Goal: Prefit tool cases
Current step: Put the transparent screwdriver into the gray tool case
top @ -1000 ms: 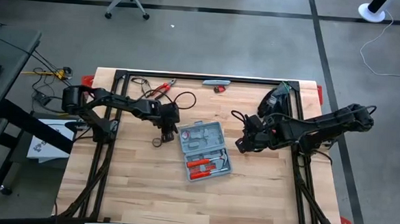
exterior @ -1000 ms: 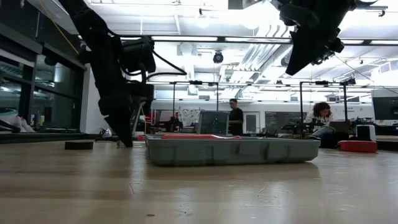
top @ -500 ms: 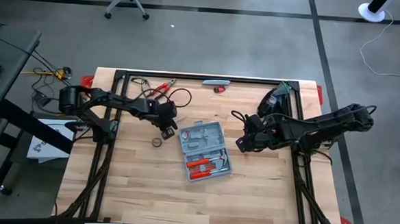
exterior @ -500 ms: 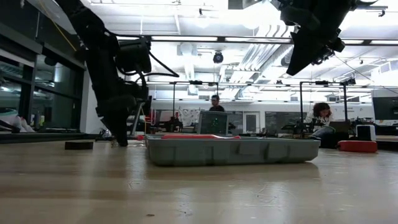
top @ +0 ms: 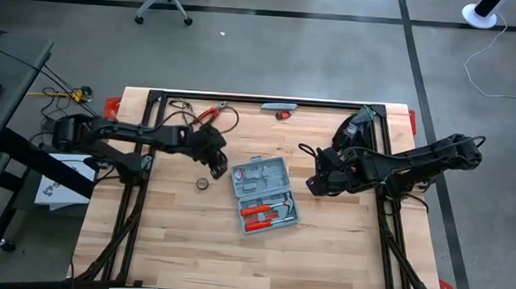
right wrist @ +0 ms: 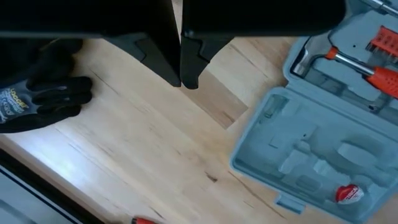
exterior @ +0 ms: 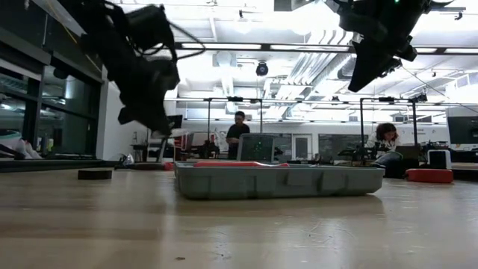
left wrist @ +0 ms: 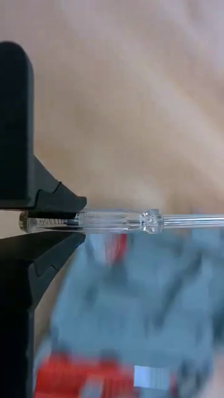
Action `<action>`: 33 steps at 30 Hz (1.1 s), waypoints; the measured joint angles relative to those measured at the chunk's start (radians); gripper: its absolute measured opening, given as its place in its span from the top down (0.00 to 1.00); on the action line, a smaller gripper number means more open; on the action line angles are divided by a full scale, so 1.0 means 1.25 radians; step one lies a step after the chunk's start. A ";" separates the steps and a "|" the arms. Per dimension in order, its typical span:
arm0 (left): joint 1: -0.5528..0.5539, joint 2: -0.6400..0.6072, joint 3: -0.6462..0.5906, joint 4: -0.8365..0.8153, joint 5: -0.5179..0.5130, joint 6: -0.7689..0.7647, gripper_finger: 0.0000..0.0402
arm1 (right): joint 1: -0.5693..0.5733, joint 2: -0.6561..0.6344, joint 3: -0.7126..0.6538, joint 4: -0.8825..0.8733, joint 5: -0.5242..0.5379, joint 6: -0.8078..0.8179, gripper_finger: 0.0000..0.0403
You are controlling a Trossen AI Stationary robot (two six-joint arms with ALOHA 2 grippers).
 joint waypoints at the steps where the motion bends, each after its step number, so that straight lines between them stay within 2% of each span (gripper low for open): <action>1: -0.022 0.000 0.000 0.021 0.013 -0.019 0.95 | 0.000 0.000 0.000 0.001 0.003 0.000 1.00; 8: -0.173 0.058 0.003 0.232 0.027 -0.161 0.95 | -0.013 0.000 0.000 0.029 0.005 -0.022 1.00; 13: -0.231 0.134 0.055 0.251 0.051 -0.162 0.95 | -0.023 0.000 0.000 0.054 0.001 -0.048 1.00; 23: -0.248 0.284 0.165 0.231 0.079 -0.125 0.95 | -0.028 0.000 0.000 0.064 -0.006 -0.062 1.00; 33: -0.247 0.378 0.182 0.203 0.102 -0.113 0.95 | -0.026 0.000 0.000 0.064 -0.009 -0.063 1.00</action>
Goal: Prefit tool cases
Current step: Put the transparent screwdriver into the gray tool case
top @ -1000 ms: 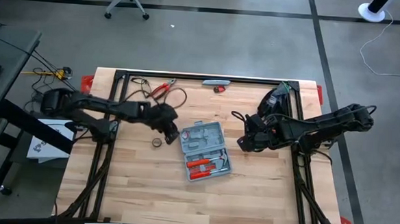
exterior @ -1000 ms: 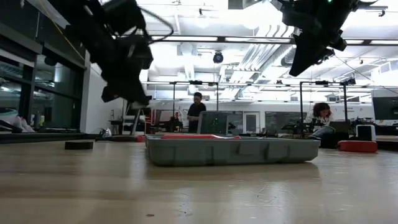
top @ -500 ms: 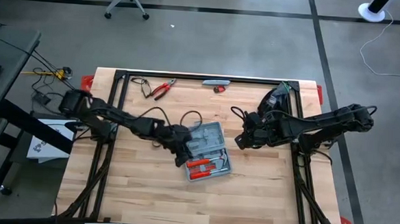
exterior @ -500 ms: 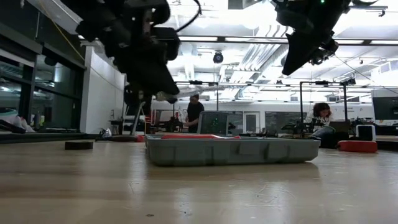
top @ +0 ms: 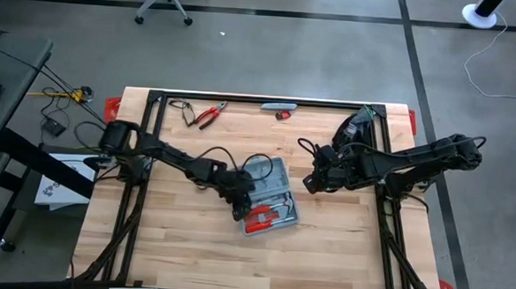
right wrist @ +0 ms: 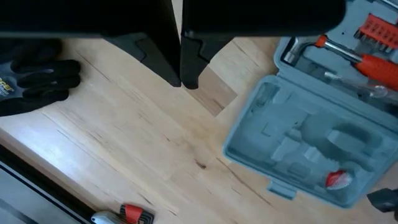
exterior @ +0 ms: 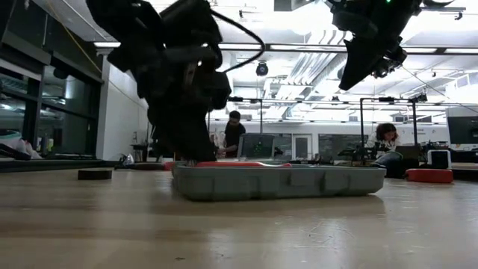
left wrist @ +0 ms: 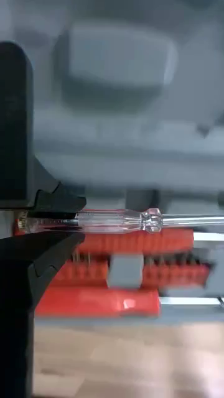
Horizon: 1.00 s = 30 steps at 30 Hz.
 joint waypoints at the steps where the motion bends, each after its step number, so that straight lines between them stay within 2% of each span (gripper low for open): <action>1: 0.000 0.006 0.000 -0.005 -0.004 0.001 0.95 | 0.000 0.000 0.000 0.000 0.000 0.000 1.00; 4: 0.000 0.008 0.001 -0.013 -0.016 0.001 0.94 | 0.000 0.000 0.000 0.000 -0.002 0.000 1.00; 10: 0.001 0.001 0.001 -0.018 -0.015 0.021 0.85 | 0.000 0.000 0.000 0.001 -0.006 0.002 1.00; 17: 0.025 -0.010 -0.001 -0.027 0.023 0.023 0.81 | 0.000 0.008 0.000 0.052 -0.046 -0.028 1.00; 23: 0.054 -0.054 -0.002 -0.027 0.016 0.044 0.81 | 0.000 0.076 0.000 0.202 -0.154 -0.104 1.00; 30: 0.073 -0.076 -0.002 -0.027 0.014 0.051 0.81 | 0.000 0.224 0.000 0.405 -0.273 -0.147 1.00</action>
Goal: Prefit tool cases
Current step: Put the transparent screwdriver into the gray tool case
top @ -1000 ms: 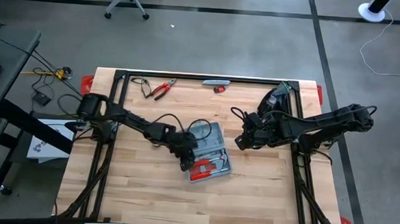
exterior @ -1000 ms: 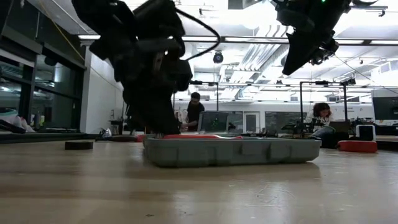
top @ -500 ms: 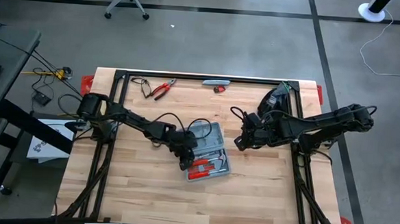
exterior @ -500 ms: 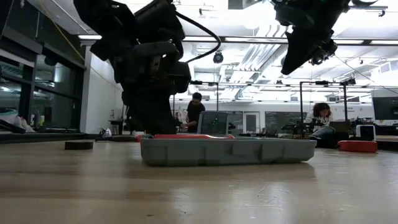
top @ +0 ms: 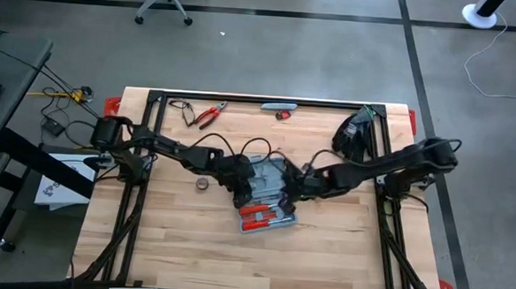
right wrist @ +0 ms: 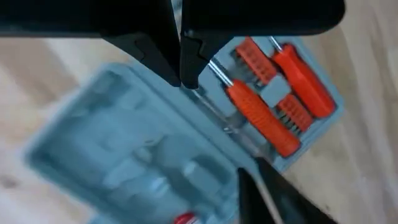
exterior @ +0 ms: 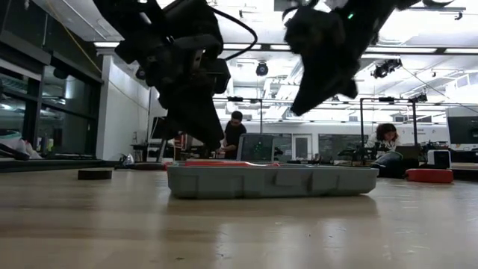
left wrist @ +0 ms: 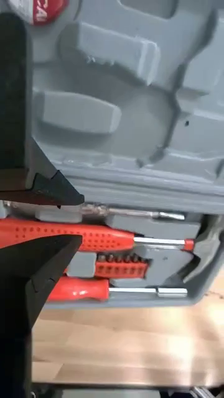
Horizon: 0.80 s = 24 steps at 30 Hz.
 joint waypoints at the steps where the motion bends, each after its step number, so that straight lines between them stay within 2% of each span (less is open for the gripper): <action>1: -0.001 0.000 0.000 -0.002 0.000 0.000 0.81 | -0.001 0.019 0.000 0.023 -0.014 0.000 1.00; 5: -0.014 0.004 0.000 -0.002 -0.010 0.000 0.81 | -0.006 0.089 0.000 0.107 -0.074 0.000 1.00; 12: -0.042 0.007 0.000 -0.004 -0.127 0.009 0.81 | -0.007 0.176 0.000 0.213 -0.129 0.030 1.00; 16: -0.047 0.017 0.000 -0.014 -0.162 0.040 0.81 | -0.007 0.209 0.000 0.222 -0.140 0.063 1.00; 24: -0.047 0.038 0.000 -0.033 -0.144 0.043 0.81 | -0.004 0.201 0.000 0.246 -0.159 0.078 1.00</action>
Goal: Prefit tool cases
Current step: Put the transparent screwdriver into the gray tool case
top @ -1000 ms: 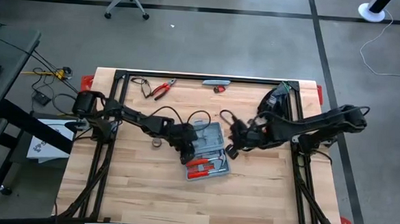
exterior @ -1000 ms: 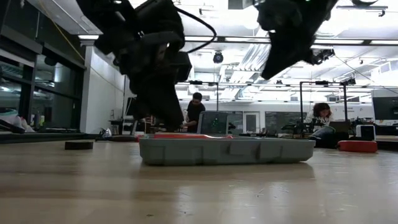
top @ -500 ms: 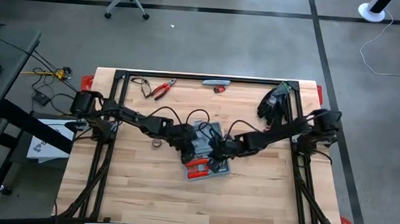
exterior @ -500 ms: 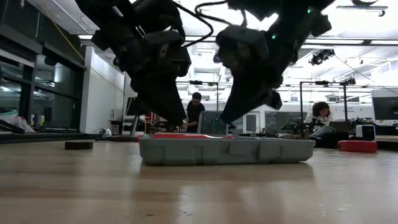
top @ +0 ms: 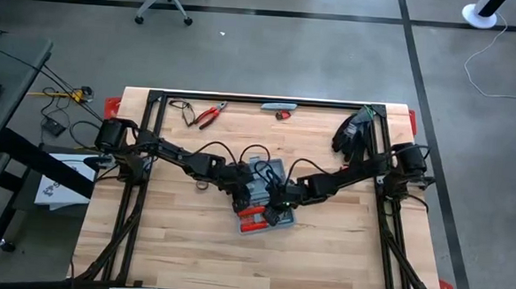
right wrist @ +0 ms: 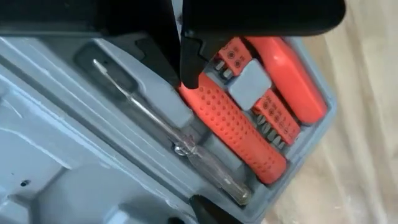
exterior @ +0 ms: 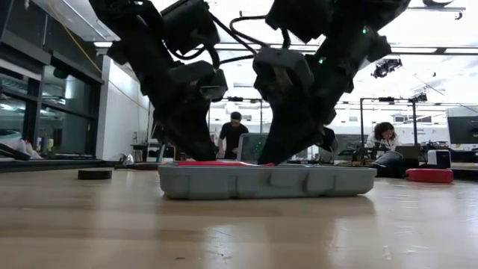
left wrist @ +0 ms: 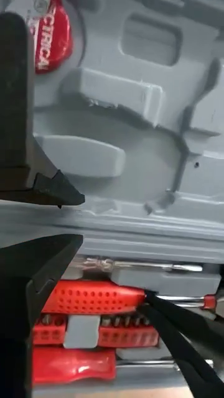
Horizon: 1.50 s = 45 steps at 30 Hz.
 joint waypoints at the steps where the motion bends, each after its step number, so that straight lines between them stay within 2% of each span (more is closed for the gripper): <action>1: -0.001 0.001 0.000 0.001 0.009 -0.002 0.81 | 0.000 -0.007 0.000 0.000 0.003 0.000 1.00; 7: -0.010 -0.003 0.000 0.028 0.026 -0.018 0.81 | -0.002 -0.029 0.000 -0.029 0.026 -0.006 1.00; 13: -0.023 -0.009 0.001 0.038 0.009 -0.015 0.81 | -0.003 -0.028 0.000 -0.033 0.026 -0.015 1.00; 24: -0.045 -0.008 0.001 0.051 0.016 0.026 0.83 | -0.028 -0.028 0.000 -0.033 0.042 -0.037 1.00; 38: -0.045 0.074 0.005 0.071 0.057 0.032 0.88 | -0.034 0.010 0.004 -0.079 0.002 -0.053 1.00; 45: -0.043 0.067 0.003 0.070 0.056 0.042 0.88 | -0.033 0.009 0.003 -0.084 0.003 -0.049 1.00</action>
